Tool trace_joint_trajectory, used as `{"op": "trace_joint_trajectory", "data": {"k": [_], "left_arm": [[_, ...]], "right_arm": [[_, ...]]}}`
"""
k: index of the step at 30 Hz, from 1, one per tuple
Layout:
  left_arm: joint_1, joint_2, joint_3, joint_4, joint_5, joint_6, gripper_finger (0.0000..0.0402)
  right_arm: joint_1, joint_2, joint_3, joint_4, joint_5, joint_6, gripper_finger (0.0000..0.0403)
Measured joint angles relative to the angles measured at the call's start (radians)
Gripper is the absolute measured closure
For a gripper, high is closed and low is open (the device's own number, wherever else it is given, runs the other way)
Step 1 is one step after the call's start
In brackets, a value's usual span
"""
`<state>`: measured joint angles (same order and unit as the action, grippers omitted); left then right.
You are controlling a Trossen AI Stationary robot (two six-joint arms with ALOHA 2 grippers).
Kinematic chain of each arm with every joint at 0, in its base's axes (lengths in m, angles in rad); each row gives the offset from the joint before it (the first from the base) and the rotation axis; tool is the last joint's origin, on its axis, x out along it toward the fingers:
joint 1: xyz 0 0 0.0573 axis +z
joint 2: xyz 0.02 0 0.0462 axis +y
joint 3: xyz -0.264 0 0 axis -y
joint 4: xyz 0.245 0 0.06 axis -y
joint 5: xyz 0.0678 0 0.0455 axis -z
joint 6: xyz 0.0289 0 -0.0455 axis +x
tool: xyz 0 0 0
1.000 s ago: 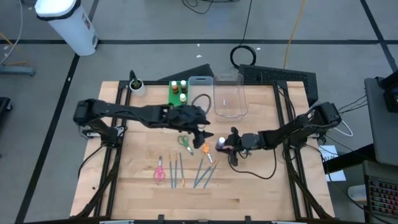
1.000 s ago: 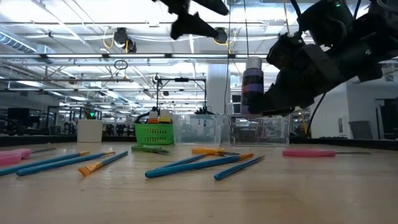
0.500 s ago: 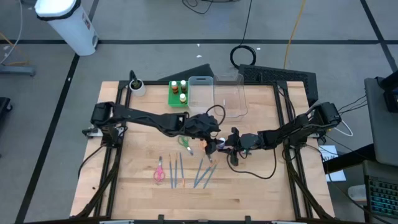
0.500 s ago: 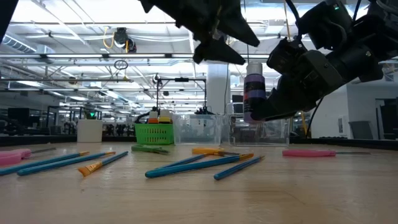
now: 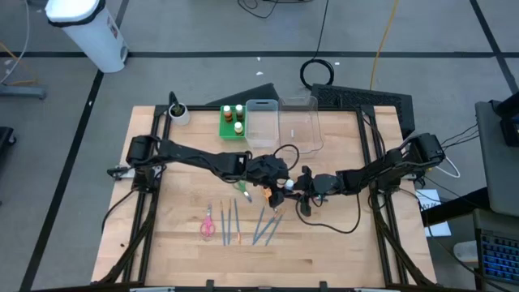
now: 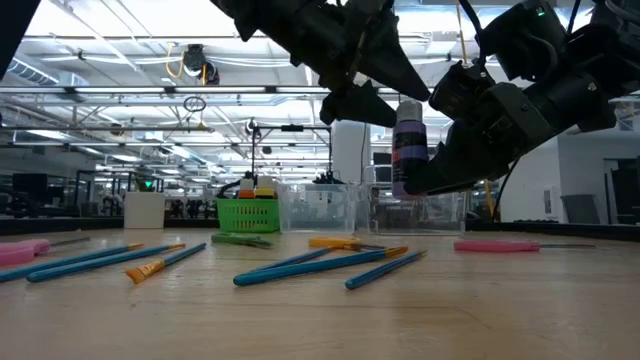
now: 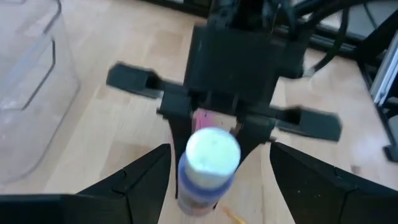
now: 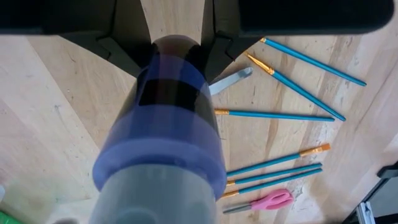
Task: Pick & Place Paint Supplies
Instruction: Put the purple paint bottle into the green bin
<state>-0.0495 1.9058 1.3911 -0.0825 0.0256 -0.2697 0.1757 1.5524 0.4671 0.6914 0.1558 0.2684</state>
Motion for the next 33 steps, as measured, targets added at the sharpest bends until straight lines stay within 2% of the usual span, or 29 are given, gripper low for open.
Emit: {"op": "trace_joint_trajectory", "data": {"k": [10,14,20,24,29,33], "left_arm": [[-0.004,0.01,0.0,0.009,-0.026,0.007,0.013],[-0.003,0.01,0.0,0.007,-0.027,0.015,0.0178],[-0.002,0.01,0.0,0.009,-0.03,0.015,0.028],[0.001,0.01,0.0,0.008,-0.03,0.016,0.0285],[0.004,-0.023,0.0,-0.007,-0.035,0.027,0.0285],[-0.001,-0.086,-0.002,-0.017,-0.099,0.052,0.0285]], "right_arm": [[0.0,0.0,0.0,0.0,0.0,-0.019,0.0309],[0.0,0.0,0.0,0.0,0.0,-0.019,0.0309],[0.0,0.0,0.0,0.0,-0.002,-0.017,0.0309],[0.0,0.0,0.0,-0.001,-0.001,-0.02,0.0306],[0.0,-0.003,0.003,0.014,0.007,-0.021,0.0263],[0.0,0.0,0.001,0.009,0.014,-0.003,0.0211]]}}
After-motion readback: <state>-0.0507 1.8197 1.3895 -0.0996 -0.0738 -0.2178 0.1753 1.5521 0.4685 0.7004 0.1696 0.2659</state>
